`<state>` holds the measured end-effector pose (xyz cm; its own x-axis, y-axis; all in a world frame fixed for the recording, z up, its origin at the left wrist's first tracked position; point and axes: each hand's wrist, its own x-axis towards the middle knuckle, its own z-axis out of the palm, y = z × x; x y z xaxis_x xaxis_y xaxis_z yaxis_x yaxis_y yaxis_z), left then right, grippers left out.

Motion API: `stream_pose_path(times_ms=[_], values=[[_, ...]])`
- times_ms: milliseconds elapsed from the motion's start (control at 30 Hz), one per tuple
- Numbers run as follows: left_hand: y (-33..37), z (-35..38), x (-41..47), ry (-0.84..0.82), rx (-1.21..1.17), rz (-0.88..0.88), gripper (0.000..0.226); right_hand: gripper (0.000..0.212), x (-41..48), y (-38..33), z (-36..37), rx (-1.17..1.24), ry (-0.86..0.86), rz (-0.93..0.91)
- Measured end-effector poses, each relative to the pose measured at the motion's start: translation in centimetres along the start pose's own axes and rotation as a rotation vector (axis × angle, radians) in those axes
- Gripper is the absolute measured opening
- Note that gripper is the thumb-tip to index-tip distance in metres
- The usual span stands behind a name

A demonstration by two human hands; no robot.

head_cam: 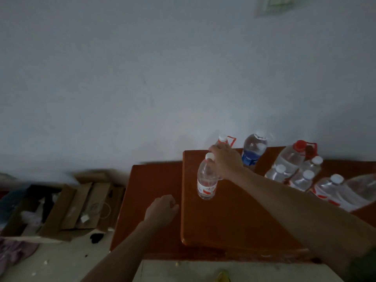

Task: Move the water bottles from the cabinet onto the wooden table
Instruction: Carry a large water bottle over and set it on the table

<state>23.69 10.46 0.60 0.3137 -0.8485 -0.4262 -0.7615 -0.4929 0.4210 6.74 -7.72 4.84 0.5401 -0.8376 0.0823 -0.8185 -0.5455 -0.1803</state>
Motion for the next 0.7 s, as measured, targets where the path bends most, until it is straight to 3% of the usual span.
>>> stream_pose_path(times_ms=[167, 400, 533, 700], values=[[-1.0, 1.0, 3.4, -0.086, -0.006, -0.103, 0.011, 0.039, 4.1, 0.0, 3.7, -0.033, -0.136, -0.014], [-0.8, 1.2, 10.2, -0.185, 0.027, -0.085, 0.01, 0.033, 3.5, 2.5, 6.0, 0.035, -0.003, 0.001], [0.8, 2.3, 15.8, -0.251, 0.003, -0.048, 0.018, 0.033, 1.6, 5.8, 6.2, 0.112, 0.012, 0.169], [3.0, 6.0, 22.2, -0.255, -0.195, -0.073, 0.026, 0.025, -2.1, 10.3, 7.1, 0.352, 0.056, 0.417]])
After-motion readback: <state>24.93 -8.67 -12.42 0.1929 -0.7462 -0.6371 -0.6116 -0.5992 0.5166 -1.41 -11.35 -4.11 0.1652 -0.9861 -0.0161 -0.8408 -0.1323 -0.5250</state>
